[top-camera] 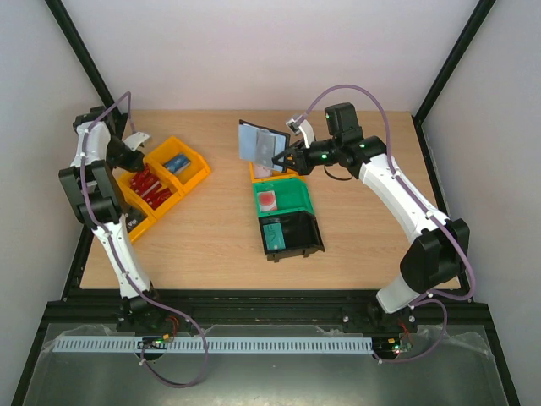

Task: Take the credit cards out of the card holder

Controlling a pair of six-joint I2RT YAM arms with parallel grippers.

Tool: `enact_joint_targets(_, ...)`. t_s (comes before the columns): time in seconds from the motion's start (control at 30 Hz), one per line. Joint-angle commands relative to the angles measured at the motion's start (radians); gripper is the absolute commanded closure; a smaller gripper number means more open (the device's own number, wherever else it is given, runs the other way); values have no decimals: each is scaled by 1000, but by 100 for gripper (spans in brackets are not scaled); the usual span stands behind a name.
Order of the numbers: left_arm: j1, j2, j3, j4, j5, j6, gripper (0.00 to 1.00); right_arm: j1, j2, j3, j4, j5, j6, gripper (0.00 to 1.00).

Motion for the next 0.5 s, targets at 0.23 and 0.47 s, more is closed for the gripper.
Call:
enact_joint_targets(0.23,-10,-95,-21,-9,76,47,98,3,-25,35,2,-26,11,98)
enact_joint_targets(0.47,7,-130,-89,-139,193,99,98,3,-39,29,0,-29,11,98)
